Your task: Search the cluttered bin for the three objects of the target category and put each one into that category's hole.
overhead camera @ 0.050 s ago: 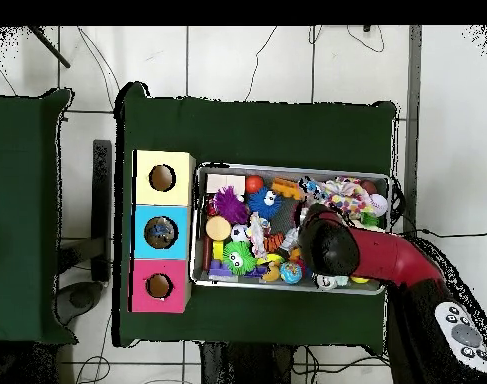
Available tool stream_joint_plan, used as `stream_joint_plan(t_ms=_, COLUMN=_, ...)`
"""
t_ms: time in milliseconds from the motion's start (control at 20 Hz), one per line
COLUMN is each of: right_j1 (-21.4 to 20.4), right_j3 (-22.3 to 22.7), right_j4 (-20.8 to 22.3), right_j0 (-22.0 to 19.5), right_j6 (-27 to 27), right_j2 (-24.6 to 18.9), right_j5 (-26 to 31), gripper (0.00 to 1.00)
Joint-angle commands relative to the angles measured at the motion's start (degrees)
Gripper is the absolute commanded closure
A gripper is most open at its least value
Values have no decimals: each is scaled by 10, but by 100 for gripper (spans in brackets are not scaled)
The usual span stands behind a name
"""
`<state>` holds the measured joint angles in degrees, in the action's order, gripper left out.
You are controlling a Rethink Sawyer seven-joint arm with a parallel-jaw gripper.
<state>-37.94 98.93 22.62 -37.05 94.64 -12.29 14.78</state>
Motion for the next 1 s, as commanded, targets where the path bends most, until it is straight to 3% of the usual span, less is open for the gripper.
stream_joint_plan(t_ms=50, right_j1=-58, right_j3=93, right_j4=-27, right_j0=28, right_j6=84, right_j2=23, right_j5=69, gripper=100)
stream_joint_plan(t_ms=450, right_j1=-146, right_j3=148, right_j4=-67, right_j0=61, right_j6=86, right_j2=52, right_j5=127, gripper=100)
stream_joint_plan(t_ms=1000, right_j1=-172, right_j3=203, right_j4=-106, right_j0=112, right_j6=124, right_j2=86, right_j5=104, gripper=100)
